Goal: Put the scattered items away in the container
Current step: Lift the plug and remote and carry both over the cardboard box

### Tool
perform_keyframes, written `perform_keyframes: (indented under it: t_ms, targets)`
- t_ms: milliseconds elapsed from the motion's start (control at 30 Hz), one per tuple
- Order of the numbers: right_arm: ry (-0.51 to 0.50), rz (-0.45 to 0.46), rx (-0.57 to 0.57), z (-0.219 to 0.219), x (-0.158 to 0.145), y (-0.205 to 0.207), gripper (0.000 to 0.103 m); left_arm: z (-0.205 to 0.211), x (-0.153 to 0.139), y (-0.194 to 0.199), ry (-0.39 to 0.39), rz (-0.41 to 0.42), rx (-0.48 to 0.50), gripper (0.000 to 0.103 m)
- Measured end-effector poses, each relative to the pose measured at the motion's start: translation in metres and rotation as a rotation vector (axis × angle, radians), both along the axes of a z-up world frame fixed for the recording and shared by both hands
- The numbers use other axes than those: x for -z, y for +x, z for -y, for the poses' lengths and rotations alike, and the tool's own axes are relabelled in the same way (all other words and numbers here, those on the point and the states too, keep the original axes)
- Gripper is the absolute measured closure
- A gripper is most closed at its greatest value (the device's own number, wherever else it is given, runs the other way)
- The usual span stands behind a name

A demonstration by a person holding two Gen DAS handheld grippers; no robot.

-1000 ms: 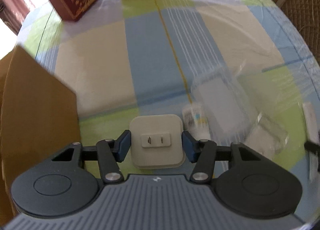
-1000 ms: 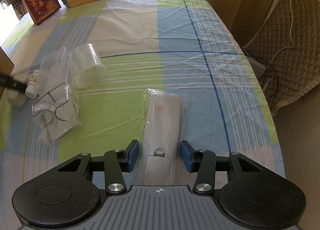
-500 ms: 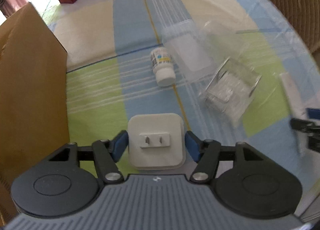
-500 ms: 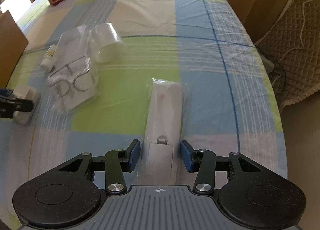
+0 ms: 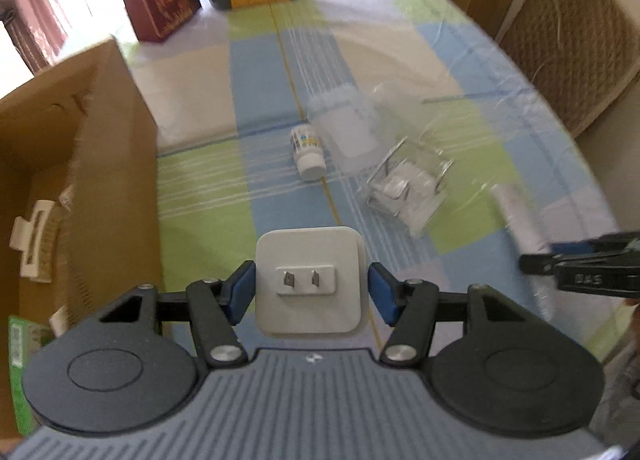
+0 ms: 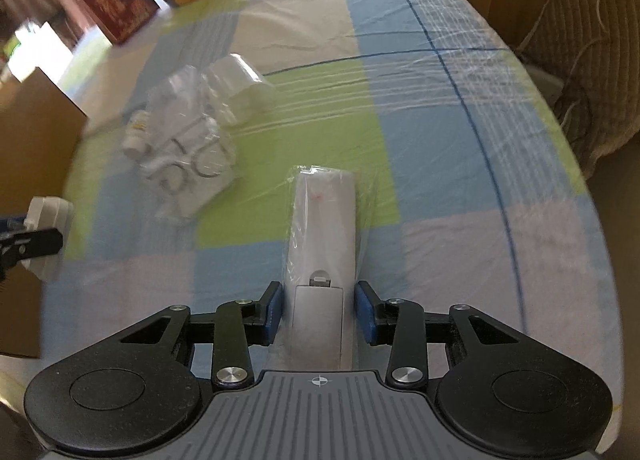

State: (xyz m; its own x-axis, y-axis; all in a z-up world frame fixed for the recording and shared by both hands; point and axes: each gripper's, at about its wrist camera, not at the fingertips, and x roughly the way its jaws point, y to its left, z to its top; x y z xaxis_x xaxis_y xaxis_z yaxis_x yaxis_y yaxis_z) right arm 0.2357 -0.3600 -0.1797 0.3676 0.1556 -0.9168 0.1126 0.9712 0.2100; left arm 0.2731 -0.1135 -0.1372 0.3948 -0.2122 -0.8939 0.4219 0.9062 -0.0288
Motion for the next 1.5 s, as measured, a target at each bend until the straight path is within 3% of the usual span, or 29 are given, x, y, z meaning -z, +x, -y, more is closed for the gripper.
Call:
perform_keyframes:
  t_ms: [433, 733, 967, 1233, 1367, 1500]
  targets:
    - [0.154, 0.098, -0.024, -0.051, -0.051, -0.022, 0.062, -0.079, -0.087, -0.036, -0.044, 0.154, -0.085, 0.047]
    - [0.262, 0.227, -0.174, -0.133, -0.115, -0.007, 0.062, -0.155, -0.120, -0.041, 0.008, 0.215, -0.190, 0.047]
    - [0.362, 0.246, -0.290, -0.206, -0.140, 0.012, 0.062, -0.201, -0.121, -0.027, 0.038, 0.205, -0.240, 0.047]
    - [0.383, 0.176, -0.367, -0.266, -0.126, 0.029, 0.062, -0.234, -0.104, -0.012, 0.029, 0.138, -0.257, 0.047]
    - [0.325, 0.157, -0.420, -0.292, -0.114, 0.031, 0.062, -0.243, -0.089, -0.012, 0.033, 0.101, -0.260, 0.047]
    - [0.204, 0.162, -0.499, -0.316, -0.098, 0.023, 0.062, -0.248, -0.072, -0.014, 0.036, 0.056, -0.253, 0.047]
